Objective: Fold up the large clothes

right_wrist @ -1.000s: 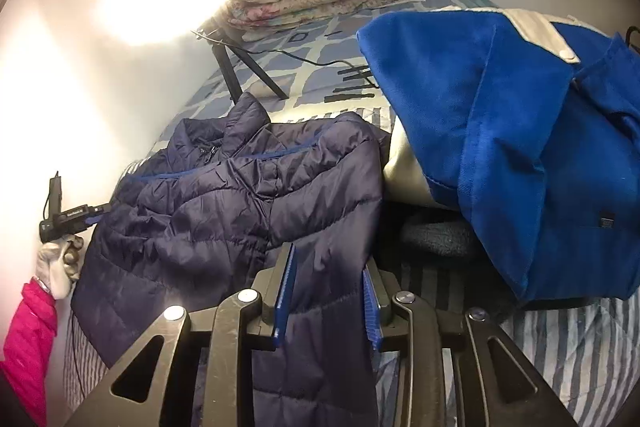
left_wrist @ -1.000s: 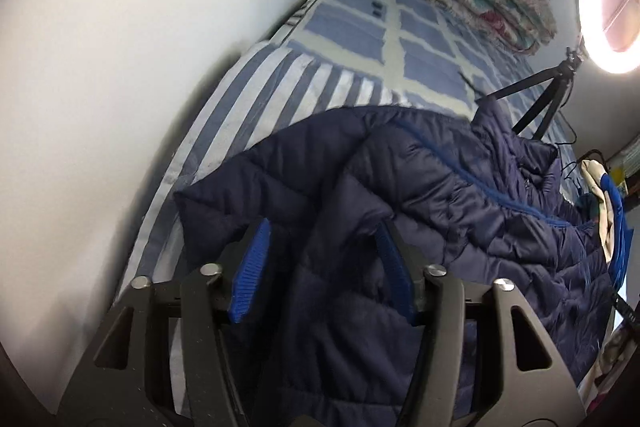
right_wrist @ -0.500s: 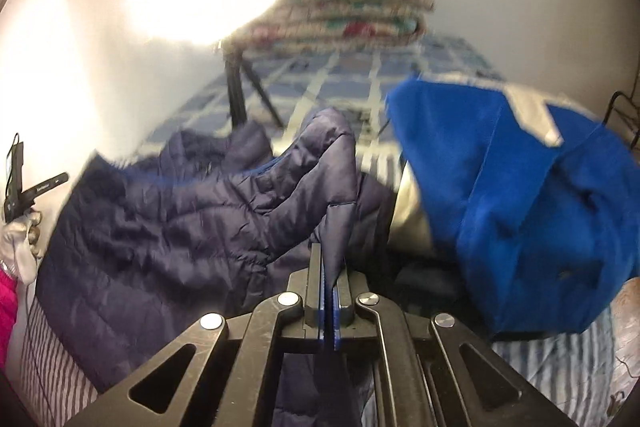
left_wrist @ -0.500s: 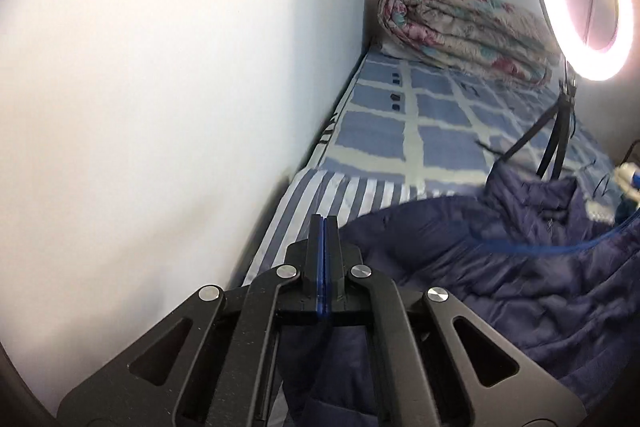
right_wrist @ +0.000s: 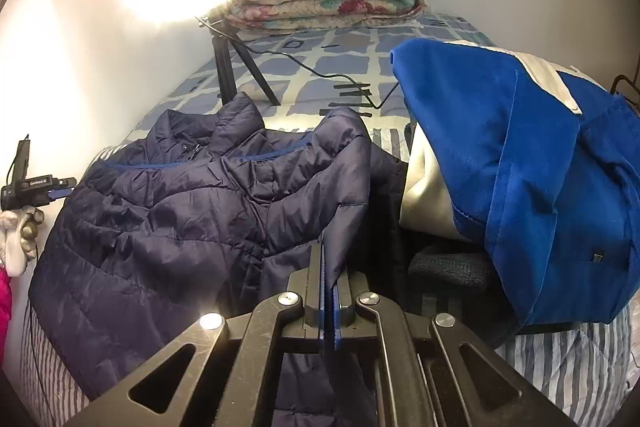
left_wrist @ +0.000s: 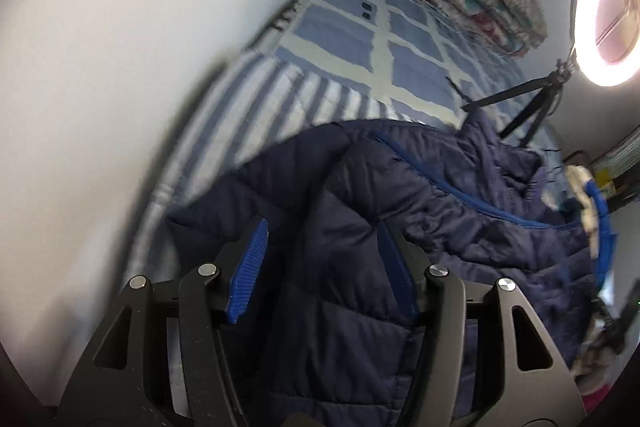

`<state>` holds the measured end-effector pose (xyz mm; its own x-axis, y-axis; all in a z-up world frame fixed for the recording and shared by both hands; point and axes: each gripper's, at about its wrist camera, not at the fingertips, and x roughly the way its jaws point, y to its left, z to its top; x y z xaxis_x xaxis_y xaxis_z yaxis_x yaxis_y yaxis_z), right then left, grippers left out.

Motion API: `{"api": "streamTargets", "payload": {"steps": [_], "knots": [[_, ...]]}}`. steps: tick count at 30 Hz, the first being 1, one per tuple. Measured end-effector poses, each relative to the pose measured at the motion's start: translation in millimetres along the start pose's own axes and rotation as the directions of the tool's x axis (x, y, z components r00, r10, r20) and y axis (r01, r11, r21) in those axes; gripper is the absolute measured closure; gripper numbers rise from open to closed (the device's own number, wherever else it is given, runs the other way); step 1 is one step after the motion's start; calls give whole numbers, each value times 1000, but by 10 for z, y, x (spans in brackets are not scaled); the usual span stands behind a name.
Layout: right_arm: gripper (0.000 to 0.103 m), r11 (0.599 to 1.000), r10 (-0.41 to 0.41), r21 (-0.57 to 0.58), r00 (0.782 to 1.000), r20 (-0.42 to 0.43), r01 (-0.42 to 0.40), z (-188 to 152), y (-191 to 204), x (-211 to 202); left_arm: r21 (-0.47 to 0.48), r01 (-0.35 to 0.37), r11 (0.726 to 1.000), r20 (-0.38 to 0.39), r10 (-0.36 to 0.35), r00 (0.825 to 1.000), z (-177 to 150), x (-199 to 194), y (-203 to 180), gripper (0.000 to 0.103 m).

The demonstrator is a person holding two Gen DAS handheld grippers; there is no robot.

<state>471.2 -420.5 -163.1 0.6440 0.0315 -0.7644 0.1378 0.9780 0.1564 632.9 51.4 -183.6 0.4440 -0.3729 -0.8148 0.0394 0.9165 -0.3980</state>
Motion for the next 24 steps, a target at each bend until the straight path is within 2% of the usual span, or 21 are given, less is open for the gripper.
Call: {"api": "streamTargets", "payload": {"steps": [1,3,4,5,6,7,9,10,11,13,15,17,20,24], "knots": [[103,1000,1,3,1000,0,-1,9,-7,-1,-7,23,1000,-17,-23,1000,-12,45,1,45],[101,1000,25,18,1000,-4,-24,21,-26,11,8,25,1000,-26,-24,999,-53,111,-55,46],[97,998,49,25,999,-10,-49,24,-32,22,33,25,999,-23,-24,999,-79,126,-113,55],[96,998,63,28,998,-17,-62,27,-36,42,60,13,998,-16,-12,1000,-104,136,-175,76],[84,997,66,29,998,-24,-65,31,-39,60,93,-25,995,-4,25,1000,-134,147,-251,88],[62,997,67,30,997,-26,-66,42,-41,81,114,-54,992,9,54,999,-157,148,-308,99],[48,996,75,54,997,-24,-73,71,-49,131,162,-112,980,63,103,993,-234,84,-444,101],[48,994,80,77,997,-23,-78,91,-56,162,183,-134,974,90,119,989,-262,40,-507,102],[53,992,84,94,996,-24,-82,103,-59,185,192,-149,970,111,130,985,-275,-5,-538,102],[101,993,84,88,996,-35,-80,134,5,210,214,-202,956,174,166,971,-263,-158,-621,103],[103,999,21,25,1000,-18,-21,156,111,132,209,-210,955,216,164,962,-203,-328,-626,103],[103,999,-20,-28,999,39,21,192,193,-38,194,-200,960,251,149,957,-111,-504,-602,103],[103,999,-50,18,994,99,49,276,87,-190,180,-226,957,285,169,944,49,-596,-600,103],[103,993,-105,70,991,83,99,328,-67,-52,167,-242,956,290,187,939,143,-433,-617,103]]}}
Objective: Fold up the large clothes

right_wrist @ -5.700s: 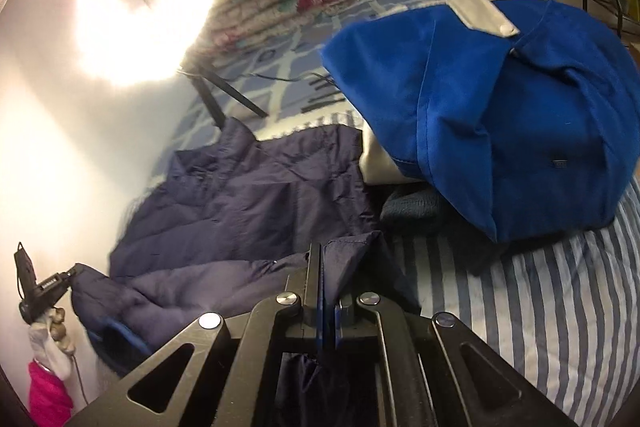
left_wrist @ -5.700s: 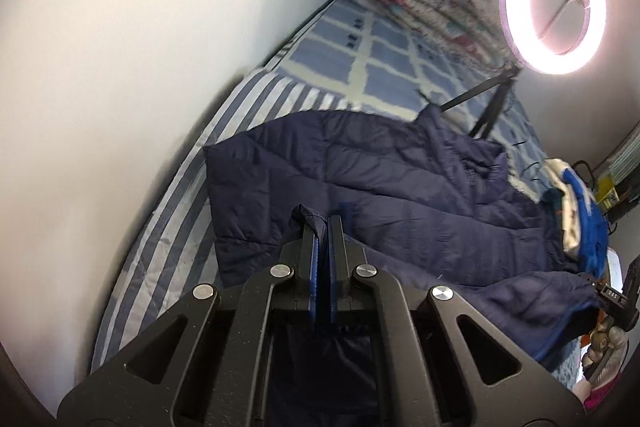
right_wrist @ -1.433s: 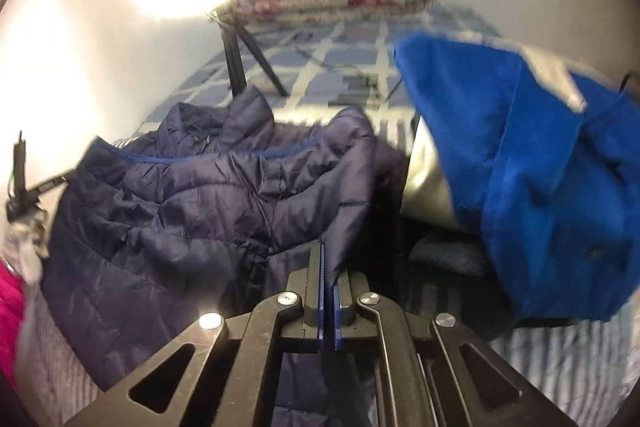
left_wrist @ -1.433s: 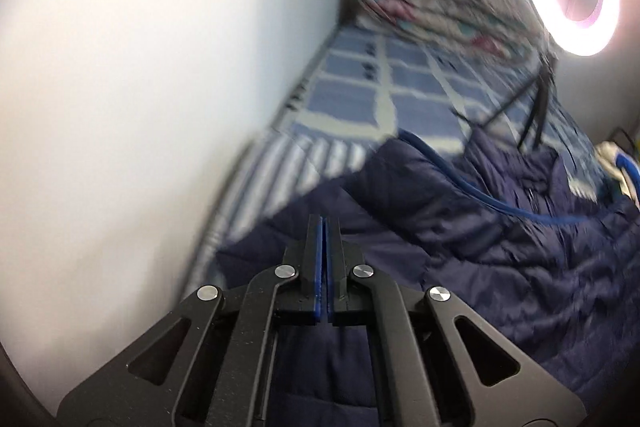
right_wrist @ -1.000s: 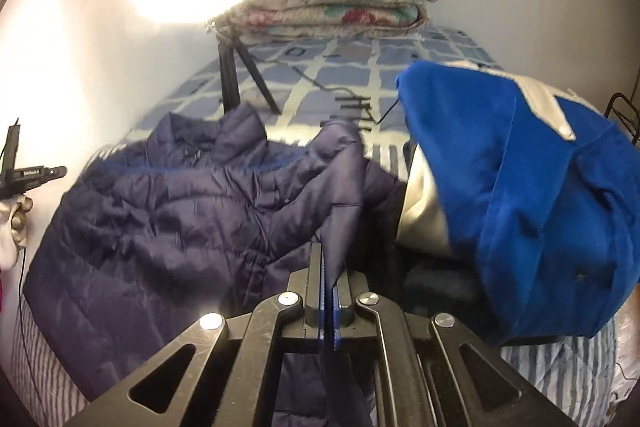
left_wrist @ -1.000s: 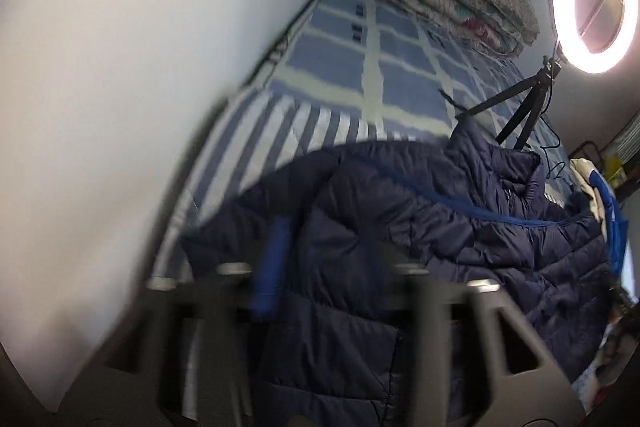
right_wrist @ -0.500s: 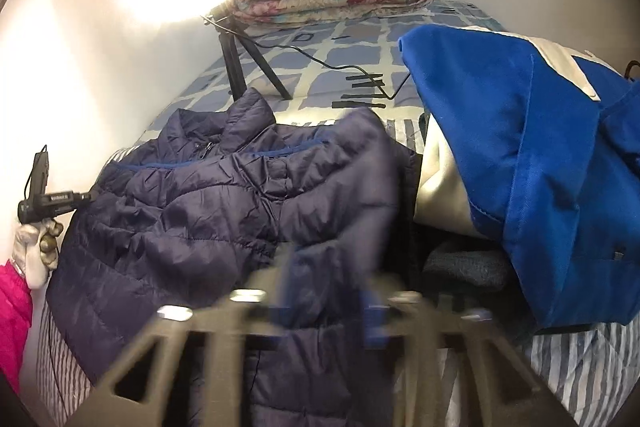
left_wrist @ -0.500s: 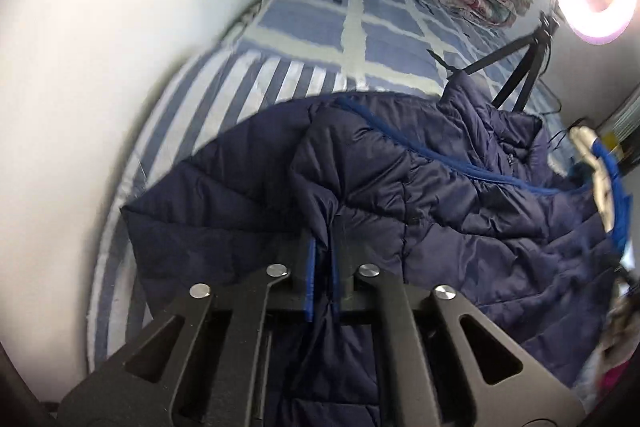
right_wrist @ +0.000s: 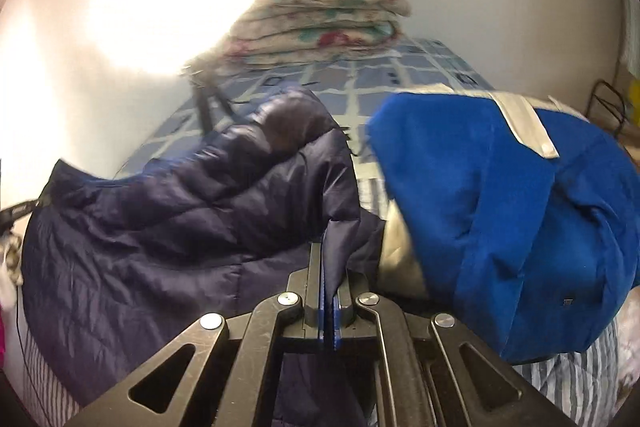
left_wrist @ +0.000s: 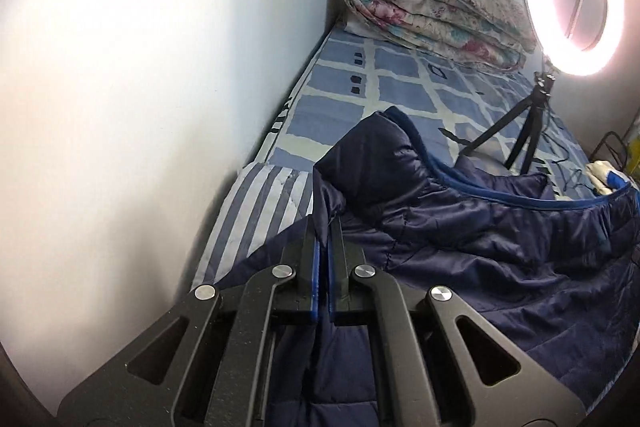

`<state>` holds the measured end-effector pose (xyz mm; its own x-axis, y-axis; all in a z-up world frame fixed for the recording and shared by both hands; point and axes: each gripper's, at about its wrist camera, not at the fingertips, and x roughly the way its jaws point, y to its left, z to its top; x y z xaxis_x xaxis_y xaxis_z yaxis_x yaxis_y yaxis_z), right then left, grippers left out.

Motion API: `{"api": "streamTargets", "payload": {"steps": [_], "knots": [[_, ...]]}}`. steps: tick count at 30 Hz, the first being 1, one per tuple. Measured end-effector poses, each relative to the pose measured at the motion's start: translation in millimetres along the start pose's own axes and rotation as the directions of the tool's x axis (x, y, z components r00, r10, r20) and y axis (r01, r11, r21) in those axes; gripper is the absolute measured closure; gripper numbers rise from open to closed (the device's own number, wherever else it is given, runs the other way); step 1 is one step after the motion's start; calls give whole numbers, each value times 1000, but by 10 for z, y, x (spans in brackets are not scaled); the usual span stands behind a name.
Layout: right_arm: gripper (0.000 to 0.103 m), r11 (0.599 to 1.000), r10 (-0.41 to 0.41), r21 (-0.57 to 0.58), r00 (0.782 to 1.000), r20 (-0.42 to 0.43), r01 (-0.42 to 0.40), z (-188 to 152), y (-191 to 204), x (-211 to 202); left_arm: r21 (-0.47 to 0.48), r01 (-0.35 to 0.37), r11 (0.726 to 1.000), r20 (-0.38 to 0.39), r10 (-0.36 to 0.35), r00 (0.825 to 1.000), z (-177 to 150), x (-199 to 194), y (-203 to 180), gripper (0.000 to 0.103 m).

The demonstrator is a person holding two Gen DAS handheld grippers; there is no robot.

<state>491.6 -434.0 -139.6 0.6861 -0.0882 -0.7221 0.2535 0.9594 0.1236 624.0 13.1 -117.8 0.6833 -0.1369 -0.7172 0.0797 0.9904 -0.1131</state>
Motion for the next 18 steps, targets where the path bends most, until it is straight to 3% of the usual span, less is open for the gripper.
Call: {"api": "streamTargets", "payload": {"steps": [6,8,9,10,11,12,14,16,18], "knots": [[103,988,-122,-100,989,-83,114,-169,86,378,28,-99,995,-67,100,993,-174,497,-122,101],[103,988,-136,-95,985,-109,126,-217,56,443,24,-110,994,-98,111,989,-224,595,-124,93],[103,988,-133,-91,984,-120,123,-235,46,453,23,-114,993,-96,116,989,-232,604,-131,90],[102,988,-132,-90,983,-124,121,-247,37,444,27,-128,991,-84,130,988,-228,578,-131,78],[102,989,-129,-90,984,-125,119,-249,45,418,32,-138,990,-74,140,987,-223,548,-134,58],[95,990,-123,-88,984,-132,112,-252,34,388,40,-157,987,-56,159,986,-196,496,-127,51],[88,994,-93,-67,987,-131,84,-222,-19,302,21,-202,979,-10,202,979,-127,312,-79,47],[78,997,-71,-41,992,-104,67,-238,-60,148,-18,-166,986,24,166,986,-91,86,-41,47],[78,1000,6,-17,998,-65,-7,-273,-87,-83,11,-121,993,57,120,991,-112,-113,-148,47]]}}
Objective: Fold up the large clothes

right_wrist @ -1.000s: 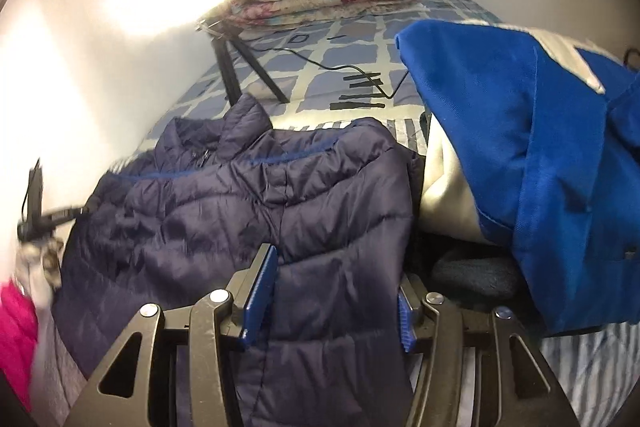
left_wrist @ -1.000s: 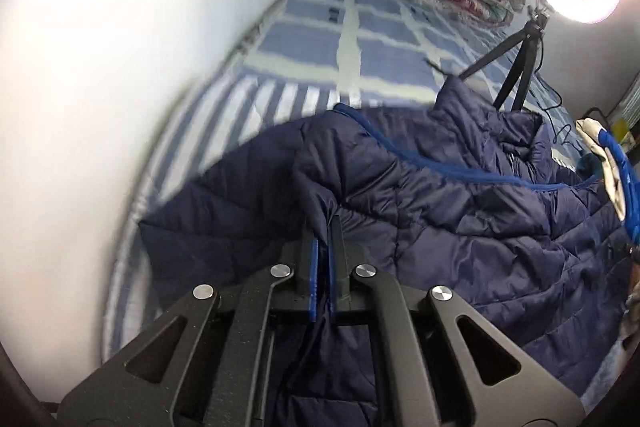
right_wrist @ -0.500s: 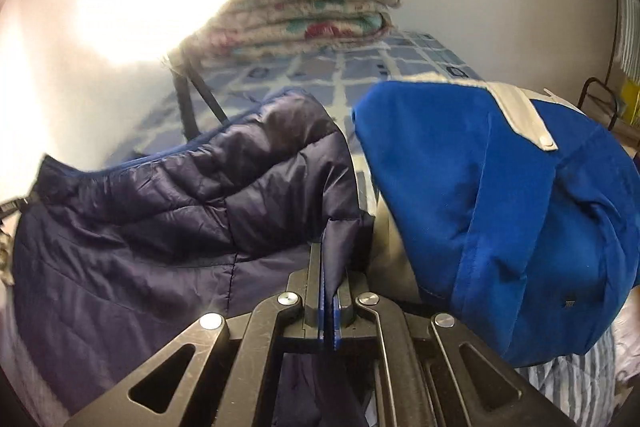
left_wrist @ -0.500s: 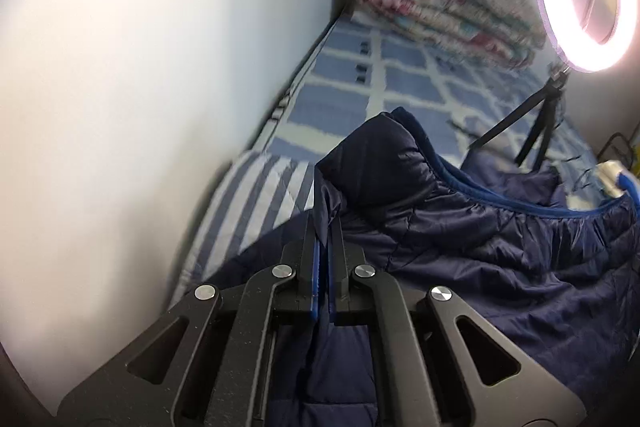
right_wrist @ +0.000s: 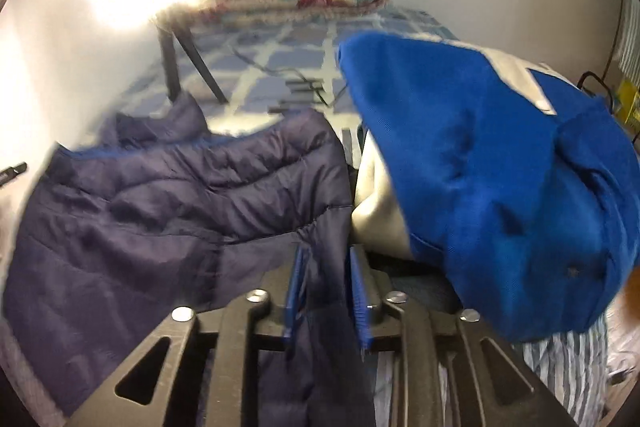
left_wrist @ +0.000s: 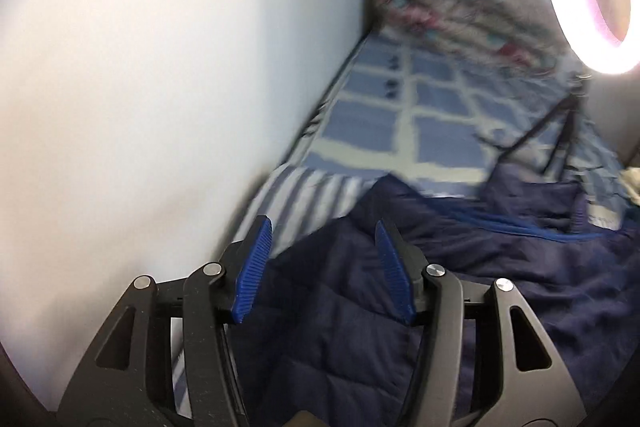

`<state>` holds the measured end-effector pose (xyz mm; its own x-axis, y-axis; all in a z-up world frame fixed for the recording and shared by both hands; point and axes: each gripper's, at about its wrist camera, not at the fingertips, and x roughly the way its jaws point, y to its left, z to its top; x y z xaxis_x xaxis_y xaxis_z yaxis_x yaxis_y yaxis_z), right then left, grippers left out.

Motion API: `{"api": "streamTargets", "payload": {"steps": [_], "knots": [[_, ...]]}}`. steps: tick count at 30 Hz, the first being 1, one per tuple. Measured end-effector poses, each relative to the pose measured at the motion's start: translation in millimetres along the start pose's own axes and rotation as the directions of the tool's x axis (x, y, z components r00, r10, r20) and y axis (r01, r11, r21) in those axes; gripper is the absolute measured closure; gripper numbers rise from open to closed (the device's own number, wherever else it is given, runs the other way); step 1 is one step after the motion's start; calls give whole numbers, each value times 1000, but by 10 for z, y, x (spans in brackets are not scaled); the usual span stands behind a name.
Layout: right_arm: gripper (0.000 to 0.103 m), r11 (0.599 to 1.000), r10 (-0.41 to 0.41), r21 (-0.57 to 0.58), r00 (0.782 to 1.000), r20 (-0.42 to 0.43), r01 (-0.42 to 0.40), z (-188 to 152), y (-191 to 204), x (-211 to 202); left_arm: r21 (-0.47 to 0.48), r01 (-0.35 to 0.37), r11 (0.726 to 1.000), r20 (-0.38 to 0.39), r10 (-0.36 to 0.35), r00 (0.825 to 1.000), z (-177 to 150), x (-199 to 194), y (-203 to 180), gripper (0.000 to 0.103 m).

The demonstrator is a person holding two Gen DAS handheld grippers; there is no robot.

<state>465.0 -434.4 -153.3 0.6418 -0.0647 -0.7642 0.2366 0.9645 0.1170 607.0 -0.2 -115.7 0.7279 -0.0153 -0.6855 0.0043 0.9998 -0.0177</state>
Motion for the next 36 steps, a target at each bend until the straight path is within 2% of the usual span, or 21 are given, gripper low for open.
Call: {"api": "streamTargets", "payload": {"steps": [3,6,8,11,12,14,17,18,20,21,24,26,27,29,30,31,33,36], "knots": [[78,996,82,-22,995,49,-81,-178,55,-380,126,55,991,13,-57,998,-154,-234,-390,47],[78,985,167,-61,984,62,-164,-442,210,-658,182,155,971,-25,-153,988,-341,-317,-813,47],[78,977,204,-82,978,51,-199,-603,348,-717,225,210,951,-46,-205,978,-464,-323,-1165,47],[78,968,231,-108,973,11,-228,-814,533,-656,271,247,930,-80,-234,969,-564,-249,-1590,47],[78,966,234,-116,972,0,-233,-846,588,-605,297,252,921,-94,-235,968,-602,-196,-1762,47],[78,964,232,-129,972,-24,-233,-933,678,-467,352,218,910,-89,-199,976,-657,-92,-2002,47],[78,959,248,-122,966,-77,-256,-1035,748,-245,426,114,898,-69,-93,993,-782,162,-2248,47],[78,959,244,-128,966,-85,-253,-1046,763,-193,444,89,892,-100,-49,994,-846,338,-2307,47],[78,958,232,-150,968,-95,-244,-1127,800,-124,456,76,887,-134,-16,991,-953,529,-2345,47],[78,957,232,-153,968,-95,-245,-1151,810,-99,470,59,880,-117,-4,993,-998,565,-2368,47],[78,958,243,-131,965,-95,-254,-1192,783,-87,473,52,879,-113,2,994,-955,524,-2358,47],[78,958,254,-114,964,-82,-262,-1204,712,-186,445,70,893,-111,-23,994,-880,370,-2269,47],[75,960,257,-96,964,-70,-262,-1218,653,-264,419,92,903,-100,-55,993,-844,224,-2186,47],[58,970,240,-42,971,-20,-240,-1275,474,-447,372,171,912,-93,-147,985,-851,-148,-2002,47],[40,973,230,-10,973,2,-230,-1298,386,-515,362,200,911,-92,-179,980,-887,-298,-1940,47],[29,976,216,34,976,26,-216,-1338,280,-578,347,227,910,-87,-209,974,-947,-456,-1865,47],[26,972,179,146,983,48,-184,-1447,51,-681,315,272,909,-104,-252,962,-1112,-696,-1754,47],[24,935,204,288,978,40,-206,-1583,-190,-705,252,340,906,-140,-314,939,-1405,-921,-1683,47]]}}
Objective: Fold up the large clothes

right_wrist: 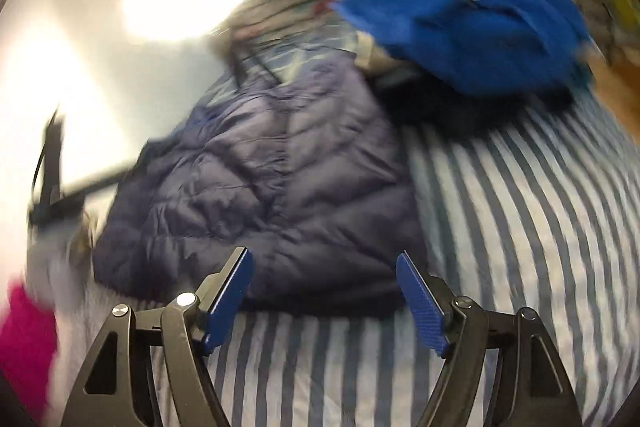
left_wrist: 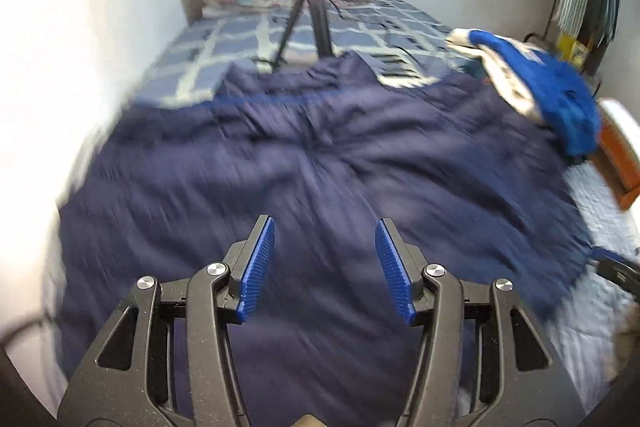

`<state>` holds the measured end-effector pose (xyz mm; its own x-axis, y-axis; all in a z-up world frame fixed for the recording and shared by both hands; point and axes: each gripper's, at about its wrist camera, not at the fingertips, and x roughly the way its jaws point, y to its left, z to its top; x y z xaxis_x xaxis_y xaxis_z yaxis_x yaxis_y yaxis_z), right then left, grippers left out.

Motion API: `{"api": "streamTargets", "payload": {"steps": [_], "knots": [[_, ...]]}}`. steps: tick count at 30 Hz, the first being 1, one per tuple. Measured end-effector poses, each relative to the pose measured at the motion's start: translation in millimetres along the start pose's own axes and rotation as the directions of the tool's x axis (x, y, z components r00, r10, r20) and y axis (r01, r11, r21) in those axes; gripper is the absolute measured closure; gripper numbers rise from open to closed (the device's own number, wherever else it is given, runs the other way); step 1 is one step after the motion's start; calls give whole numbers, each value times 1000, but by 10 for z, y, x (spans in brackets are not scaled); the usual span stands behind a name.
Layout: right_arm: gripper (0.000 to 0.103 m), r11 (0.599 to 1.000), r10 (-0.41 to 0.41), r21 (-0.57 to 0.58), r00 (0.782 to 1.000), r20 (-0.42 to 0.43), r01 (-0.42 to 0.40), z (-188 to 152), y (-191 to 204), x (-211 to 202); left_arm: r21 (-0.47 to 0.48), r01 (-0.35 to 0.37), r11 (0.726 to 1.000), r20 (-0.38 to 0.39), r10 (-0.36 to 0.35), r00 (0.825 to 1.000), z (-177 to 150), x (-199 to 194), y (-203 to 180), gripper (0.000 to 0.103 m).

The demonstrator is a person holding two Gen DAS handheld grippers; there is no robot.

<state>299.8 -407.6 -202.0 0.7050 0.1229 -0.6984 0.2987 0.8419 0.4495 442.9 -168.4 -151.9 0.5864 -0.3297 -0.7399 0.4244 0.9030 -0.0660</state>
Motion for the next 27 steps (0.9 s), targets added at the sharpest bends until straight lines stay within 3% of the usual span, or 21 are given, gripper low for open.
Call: {"api": "streamTargets", "payload": {"steps": [4,7,9,11,12,16,19,23,27], "knots": [[22,994,22,112,998,-53,-16,-57,-143,95,-11,-33,999,18,33,999,-349,-24,-179,47],[22,983,71,172,995,-68,-58,-68,-183,211,-21,-27,999,-64,26,998,-541,257,-216,47],[22,980,66,193,995,-73,-51,-35,-164,331,-1,-45,999,-64,45,997,-614,365,-230,47],[26,983,17,184,997,-79,-2,31,-131,454,3,-54,999,-75,54,996,-585,332,-251,47],[34,983,-1,184,997,-82,16,55,-116,483,-21,-56,998,-86,54,995,-556,265,-237,49],[67,985,-15,172,996,-92,31,170,-30,503,-102,-27,994,-37,23,999,-515,-394,-175,51],[80,990,-47,127,996,-72,56,239,79,422,-153,1,988,10,0,1000,-619,-1061,-155,51],[89,996,-76,51,997,-29,78,303,292,231,-177,28,984,51,-19,999,-912,-1666,-134,51],[92,994,-103,-32,995,10,103,404,580,52,-144,-47,988,45,54,997,-1260,-1978,-79,51]]}}
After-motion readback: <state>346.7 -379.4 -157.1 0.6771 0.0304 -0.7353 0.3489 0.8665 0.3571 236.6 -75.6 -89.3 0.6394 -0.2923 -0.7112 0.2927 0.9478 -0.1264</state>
